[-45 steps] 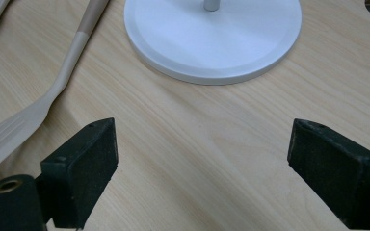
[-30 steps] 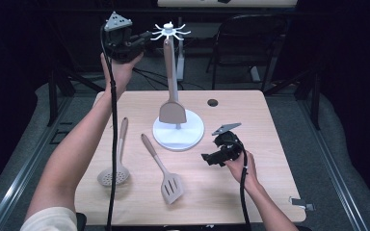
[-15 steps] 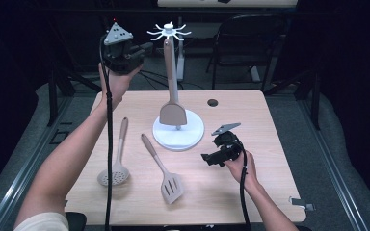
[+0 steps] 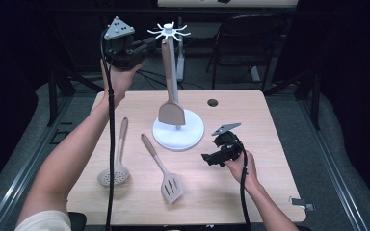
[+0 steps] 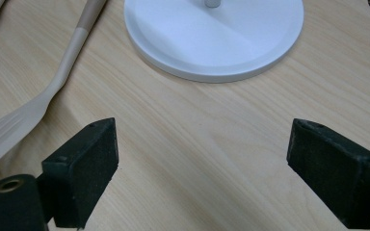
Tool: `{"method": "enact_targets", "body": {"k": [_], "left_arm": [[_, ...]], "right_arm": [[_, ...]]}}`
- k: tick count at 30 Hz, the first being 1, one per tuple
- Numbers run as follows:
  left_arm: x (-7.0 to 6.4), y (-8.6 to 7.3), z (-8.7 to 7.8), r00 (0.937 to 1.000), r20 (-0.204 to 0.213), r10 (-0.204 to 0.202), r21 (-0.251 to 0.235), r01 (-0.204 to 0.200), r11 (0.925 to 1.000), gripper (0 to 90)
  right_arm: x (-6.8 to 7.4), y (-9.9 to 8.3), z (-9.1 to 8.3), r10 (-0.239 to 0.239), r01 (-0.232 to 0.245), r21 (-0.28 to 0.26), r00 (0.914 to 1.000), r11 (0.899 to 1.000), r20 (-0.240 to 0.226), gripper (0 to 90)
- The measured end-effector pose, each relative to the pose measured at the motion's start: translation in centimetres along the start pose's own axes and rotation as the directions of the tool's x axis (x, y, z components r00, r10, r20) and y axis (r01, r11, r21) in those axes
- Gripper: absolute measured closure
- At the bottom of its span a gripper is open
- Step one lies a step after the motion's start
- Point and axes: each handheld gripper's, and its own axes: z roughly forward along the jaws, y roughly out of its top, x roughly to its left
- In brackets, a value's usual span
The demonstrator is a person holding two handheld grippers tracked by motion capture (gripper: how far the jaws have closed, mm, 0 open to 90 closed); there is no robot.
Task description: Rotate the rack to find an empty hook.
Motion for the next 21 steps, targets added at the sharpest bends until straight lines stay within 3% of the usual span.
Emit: {"method": "enact_targets", "body": {"k": [9, 15, 21], "left_arm": [[0.3, -1.0, -0.5, 1.0000, 0.003, -0.008, 0.012, 0.008, 0.9999, 85.3], [1.2, -3.0, -0.4, 0.9994, -0.021, -0.029, 0.074, 0.031, 0.9968, 63.1], [1.6, -6.2, 0.0, 0.9969, -0.027, -0.074, 0.163, 0.077, 0.9836, 40.6]], "right_arm": [[0.0, 0.0, 0.0, -0.009, 0.009, 0.000, 1.0000, 1.000, -0.002, 10.3], [0.1, 0.1, 0.0, -0.012, 0.012, 0.006, 0.9999, 1.000, -0.009, 10.3], [0.3, 0.0, 0.2, -0.009, 0.009, 0.006, 0.9999, 1.000, -0.012, 10.3]]}}
